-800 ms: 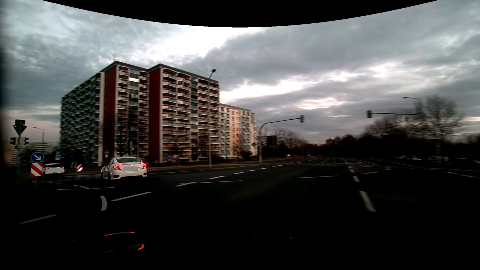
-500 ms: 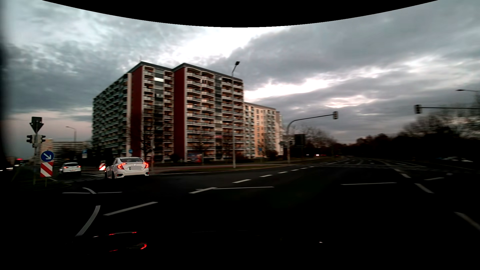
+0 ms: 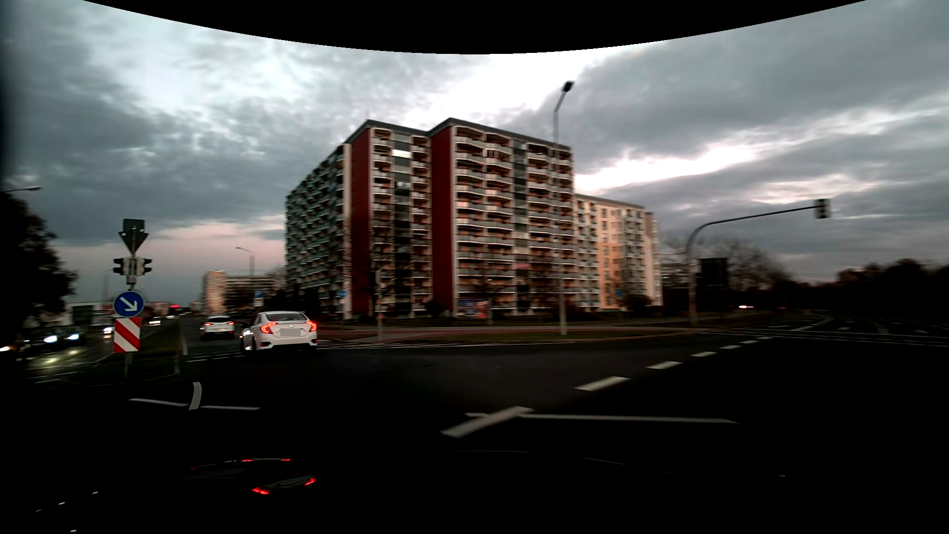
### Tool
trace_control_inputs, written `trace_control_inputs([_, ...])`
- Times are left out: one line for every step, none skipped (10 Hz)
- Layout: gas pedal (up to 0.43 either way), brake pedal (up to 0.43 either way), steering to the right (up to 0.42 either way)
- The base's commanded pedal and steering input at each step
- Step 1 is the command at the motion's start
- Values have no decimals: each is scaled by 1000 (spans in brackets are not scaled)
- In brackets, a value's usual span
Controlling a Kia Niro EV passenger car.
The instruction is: Follow the waypoints while adhering to traffic rules and regulations
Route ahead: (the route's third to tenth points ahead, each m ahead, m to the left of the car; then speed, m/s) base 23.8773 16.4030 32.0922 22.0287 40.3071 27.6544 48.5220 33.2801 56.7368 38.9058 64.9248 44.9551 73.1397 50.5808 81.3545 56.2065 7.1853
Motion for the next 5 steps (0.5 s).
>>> trace_control_inputs([67, 0, -271])
trace_control_inputs([67, 0, -271])
trace_control_inputs([67, 0, -271])
trace_control_inputs([67, 0, -271])
trace_control_inputs([67, 0, -271])
